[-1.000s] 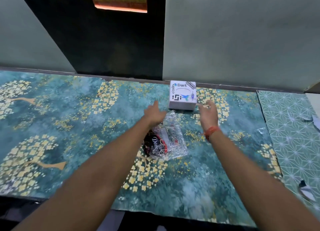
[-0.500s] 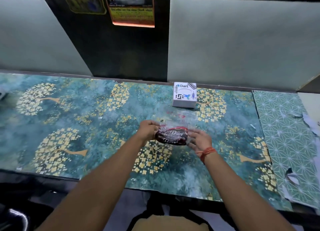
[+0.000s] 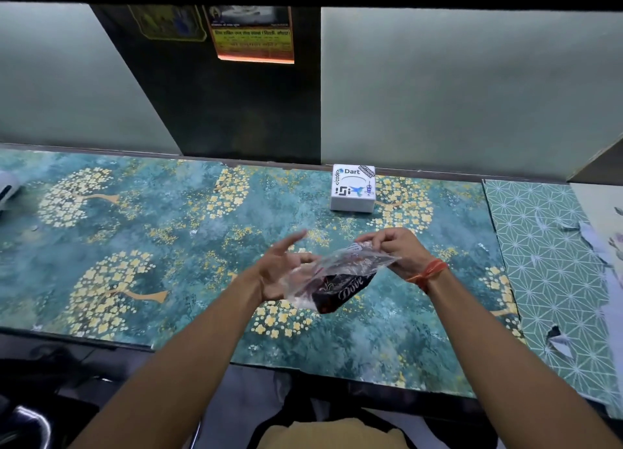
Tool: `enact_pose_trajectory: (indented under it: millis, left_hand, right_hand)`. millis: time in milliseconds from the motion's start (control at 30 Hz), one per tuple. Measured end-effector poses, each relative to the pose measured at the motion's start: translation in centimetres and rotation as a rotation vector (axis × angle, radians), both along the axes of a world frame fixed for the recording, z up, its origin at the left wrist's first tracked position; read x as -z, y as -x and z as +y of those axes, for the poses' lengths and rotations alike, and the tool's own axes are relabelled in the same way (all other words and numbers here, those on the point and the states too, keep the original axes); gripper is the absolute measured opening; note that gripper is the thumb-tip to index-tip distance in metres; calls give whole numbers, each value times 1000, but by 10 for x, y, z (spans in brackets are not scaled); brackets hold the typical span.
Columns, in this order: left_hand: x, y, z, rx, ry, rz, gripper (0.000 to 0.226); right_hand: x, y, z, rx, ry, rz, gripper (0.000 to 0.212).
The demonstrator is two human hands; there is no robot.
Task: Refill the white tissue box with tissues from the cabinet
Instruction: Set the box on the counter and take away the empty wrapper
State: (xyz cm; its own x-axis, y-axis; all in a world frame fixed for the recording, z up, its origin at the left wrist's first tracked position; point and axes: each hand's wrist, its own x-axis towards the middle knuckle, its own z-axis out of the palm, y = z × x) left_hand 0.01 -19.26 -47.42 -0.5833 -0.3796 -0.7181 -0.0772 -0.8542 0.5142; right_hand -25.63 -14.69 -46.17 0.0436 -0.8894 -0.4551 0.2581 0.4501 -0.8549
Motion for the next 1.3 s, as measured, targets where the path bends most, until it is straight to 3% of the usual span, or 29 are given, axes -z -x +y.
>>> enact_pose_trajectory:
  millis: [67,100,167,267,300,400,500,567,667,733,800,900,967,1033,1167,1300]
  left_hand:
    - [-8,20,4,281,146,-71,38]
    - [-8,27,6,319,199,-108,30]
    - [-7,38,14,192,259,-197,19]
    - [13,48,28,-106,261,-223,21]
    - [18,52,36,-157,256,-246,21]
    - [36,64,61,-236,260,-312,24]
    - [44,67,84,-217,280,-327,26]
    - [46,68,98,-224,266,-306,18]
    - [47,71,118,-292,215,-288,33]
    - [48,72,134,-312,175,-201,43]
    - [52,70,153,-260,152,-177,33]
    - [53,60,201,-126,137,-246,28]
    - [50,57,237,-86,134,-260,30]
    - [51,56,271,-130,65,-204,30]
    - [59,56,336,-189,-119,-131,26]
    - [100,71,391,-112,7,-323,16]
  right_hand:
    - [-5,-3,-1,-45,-3,56,34]
    - [-5,-6,-2,-6,-24,71,22]
    - [3,-7,4,117,-114,-4,9]
    - [26,-7,27,129,-284,-157,53]
    - [30,-10,37,70,-304,-177,58]
    - [37,-22,59,-10,-265,-91,29]
    - [54,-24,68,146,-199,151,38]
    - [63,-23,83,174,-105,246,32]
    - [65,-25,121,216,-24,200,11]
    - [56,-30,150,215,29,170,16]
    - [50,-34,183,156,96,213,35]
    - [48,-47,241,11,238,519,58]
    - [51,-64,282,104,288,727,53]
    - [56,-80,322,268,313,818,39]
    - [73,-91,393,453,271,821,20]
    - [115,-77,457,718,119,816,19]
